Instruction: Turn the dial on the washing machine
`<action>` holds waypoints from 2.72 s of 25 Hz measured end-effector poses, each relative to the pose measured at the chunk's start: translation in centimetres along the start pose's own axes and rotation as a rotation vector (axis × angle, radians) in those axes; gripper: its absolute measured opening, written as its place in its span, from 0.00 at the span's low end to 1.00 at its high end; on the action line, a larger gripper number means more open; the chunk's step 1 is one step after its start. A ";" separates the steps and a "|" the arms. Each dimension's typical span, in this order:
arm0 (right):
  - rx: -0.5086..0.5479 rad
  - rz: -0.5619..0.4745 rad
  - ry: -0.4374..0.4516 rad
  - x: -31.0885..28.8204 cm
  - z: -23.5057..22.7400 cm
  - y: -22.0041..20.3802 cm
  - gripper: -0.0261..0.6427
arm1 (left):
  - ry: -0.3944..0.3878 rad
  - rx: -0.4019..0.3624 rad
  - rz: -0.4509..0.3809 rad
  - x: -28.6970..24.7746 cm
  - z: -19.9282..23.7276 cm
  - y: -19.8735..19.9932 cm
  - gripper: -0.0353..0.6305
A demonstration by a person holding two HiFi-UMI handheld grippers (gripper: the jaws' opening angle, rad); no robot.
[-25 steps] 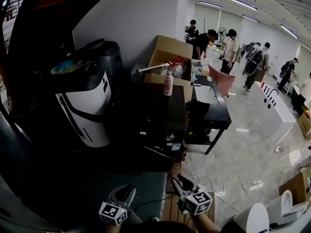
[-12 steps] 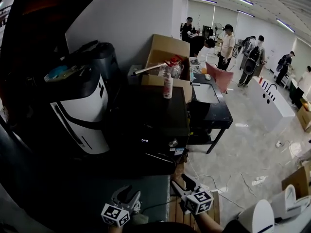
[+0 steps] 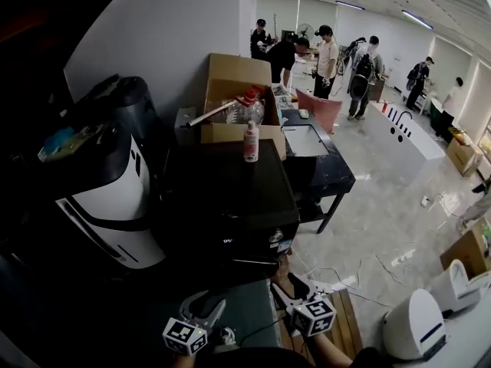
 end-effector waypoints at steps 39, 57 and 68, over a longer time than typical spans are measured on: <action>0.013 0.067 -0.177 -11.5 -5.1 0.9 0.42 | -0.129 -0.013 0.054 -7.2 10.1 2.6 0.28; 0.234 0.250 -0.131 -18.4 -11.0 -1.7 0.48 | -0.061 0.030 0.079 -12.8 9.3 1.4 0.28; 0.332 0.294 -0.090 -21.4 -11.5 -2.6 0.53 | 0.002 0.056 0.091 -12.6 9.5 0.8 0.28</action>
Point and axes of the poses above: the fingertips, and each gripper's own axes: x backward along the fingers, z to its left, y out of its top, the point moved 7 cm from there along x, backward along the fingers, and after that the axes turned 6 degrees about -y, right-handed, at the moved point
